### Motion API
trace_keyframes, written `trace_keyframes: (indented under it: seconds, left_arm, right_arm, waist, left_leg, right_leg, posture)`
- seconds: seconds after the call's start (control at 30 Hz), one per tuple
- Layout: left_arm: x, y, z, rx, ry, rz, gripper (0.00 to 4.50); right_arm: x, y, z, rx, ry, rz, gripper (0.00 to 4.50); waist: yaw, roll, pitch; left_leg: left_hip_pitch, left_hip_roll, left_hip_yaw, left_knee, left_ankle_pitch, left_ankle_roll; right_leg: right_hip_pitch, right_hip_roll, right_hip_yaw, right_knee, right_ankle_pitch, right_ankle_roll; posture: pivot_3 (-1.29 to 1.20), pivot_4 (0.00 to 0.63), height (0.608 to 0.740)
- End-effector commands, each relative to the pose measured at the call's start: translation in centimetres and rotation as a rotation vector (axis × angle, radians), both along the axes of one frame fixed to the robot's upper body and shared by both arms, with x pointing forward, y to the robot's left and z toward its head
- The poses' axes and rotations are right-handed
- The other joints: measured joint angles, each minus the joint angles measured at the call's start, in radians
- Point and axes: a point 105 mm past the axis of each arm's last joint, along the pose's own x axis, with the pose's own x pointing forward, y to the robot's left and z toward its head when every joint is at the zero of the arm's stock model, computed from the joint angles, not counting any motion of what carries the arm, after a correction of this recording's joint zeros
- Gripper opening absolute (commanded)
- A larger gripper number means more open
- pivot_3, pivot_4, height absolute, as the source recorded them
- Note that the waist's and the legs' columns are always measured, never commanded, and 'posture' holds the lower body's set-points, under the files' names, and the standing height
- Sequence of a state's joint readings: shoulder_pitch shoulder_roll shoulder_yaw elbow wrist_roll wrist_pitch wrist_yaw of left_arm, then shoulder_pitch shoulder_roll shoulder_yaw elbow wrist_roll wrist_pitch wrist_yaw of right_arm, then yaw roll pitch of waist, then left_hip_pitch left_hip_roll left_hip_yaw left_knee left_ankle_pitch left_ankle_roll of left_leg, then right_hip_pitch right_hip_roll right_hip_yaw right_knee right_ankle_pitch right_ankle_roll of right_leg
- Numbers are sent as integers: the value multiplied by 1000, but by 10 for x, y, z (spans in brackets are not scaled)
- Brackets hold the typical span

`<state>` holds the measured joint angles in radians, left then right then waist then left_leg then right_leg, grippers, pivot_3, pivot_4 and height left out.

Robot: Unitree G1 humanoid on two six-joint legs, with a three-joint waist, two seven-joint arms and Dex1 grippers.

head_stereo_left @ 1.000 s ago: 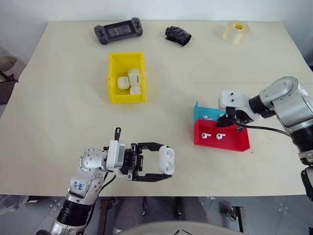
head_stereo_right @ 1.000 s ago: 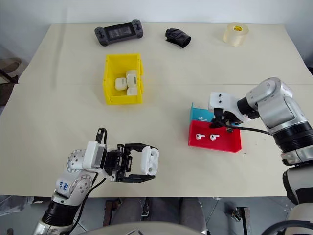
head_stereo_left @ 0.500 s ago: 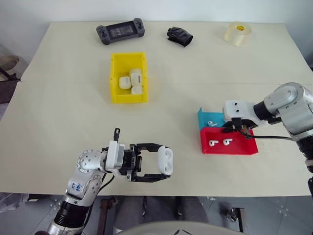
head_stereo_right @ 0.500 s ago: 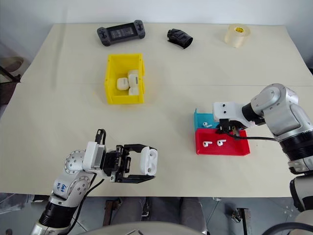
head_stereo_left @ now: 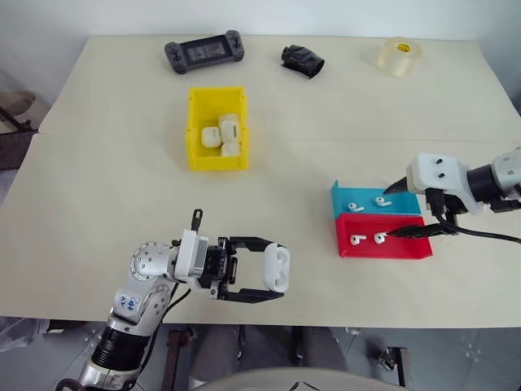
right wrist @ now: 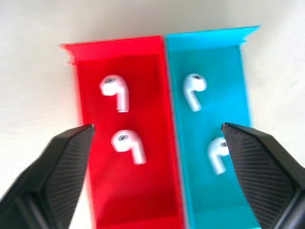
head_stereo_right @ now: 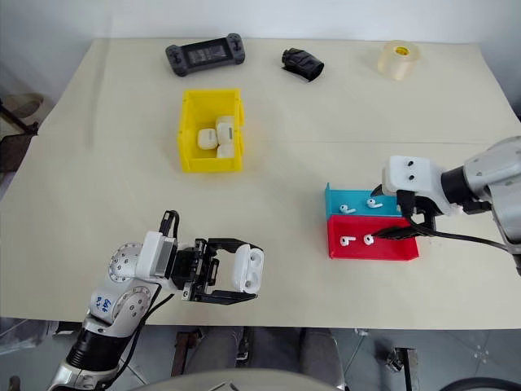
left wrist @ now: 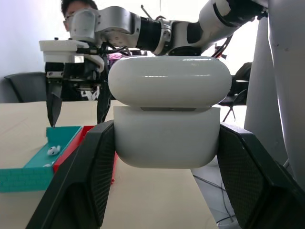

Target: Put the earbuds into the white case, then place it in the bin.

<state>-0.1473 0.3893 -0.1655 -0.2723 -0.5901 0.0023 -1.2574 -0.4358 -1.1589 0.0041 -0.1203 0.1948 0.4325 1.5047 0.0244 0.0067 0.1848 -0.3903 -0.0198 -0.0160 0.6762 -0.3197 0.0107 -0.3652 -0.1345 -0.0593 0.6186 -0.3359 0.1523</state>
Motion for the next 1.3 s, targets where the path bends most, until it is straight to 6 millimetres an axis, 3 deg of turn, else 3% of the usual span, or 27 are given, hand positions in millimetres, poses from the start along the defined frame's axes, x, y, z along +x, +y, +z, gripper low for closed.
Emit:
trace_keyframes:
  seconds: [0.03, 0.13, 0.23, 0.43, 0.73, 1.07, 1.3]
  left_arm:
    - [7, -2, 3, -30, -6, -24, 2793]
    - [11, -2, 3, -35, -7, -28, 2793]
    - [15, -6, 2, -42, -5, -44, 2793]
    - [12, -6, 2, -45, -5, -63, 2793]
    - [8, -5, 3, -39, -4, -39, 2793]
    - [7, -5, 5, -38, -4, -3, 2793]
    - [6, -5, 6, -39, 2, 16, 2793]
  right_arm:
    - [-32, 6, 14, 92, -64, 98, 4462]
    - [-48, 3, 7, 98, -78, 122, 4462]
    - [-67, -11, -9, 87, -80, 94, 4462]
    - [-74, -23, -18, 65, -96, 64, 4462]
    - [-44, -8, -28, -20, -104, 110, 4462]
    - [-8, -12, -39, -192, -88, 187, 4462]
    - [5, -9, -44, -242, -69, 251, 4462]
  waist:
    - [4, 0, 0]
    - [2, 1, 0]
    - [2, 0, 1]
    - [-1, 0, 1]
    - [0, 1, 1]
    - [-2, 1, 1]
    - [-2, 2, 1]
  left_leg:
    - [1, 0, -1, 0, 0, 0]
    - [2, 0, -1, 1, 0, 0]
    - [3, 0, -1, 1, 0, 0]
    - [4, 0, -1, 2, 0, 1]
    - [5, 1, -2, 2, 0, 0]
    - [4, 0, -2, 3, 0, 0]
    - [4, 0, -2, 2, 0, 0]
  right_leg:
    - [2, 0, -3, 0, 0, 0]
    - [5, 0, -4, -2, 0, 0]
    - [8, 1, -4, -4, 0, 0]
    - [8, 0, -3, -6, 0, 0]
    - [8, 0, -2, -8, 0, 0]
    - [8, 0, -3, -9, 0, 0]
    - [7, 0, -3, -9, 0, 0]
  posture:
    - [0, 150, 740]
    - [0, 150, 740]
    - [0, 150, 740]
    - [0, 150, 740]
    - [0, 150, 740]
    - [0, 150, 740]
    - [0, 150, 740]
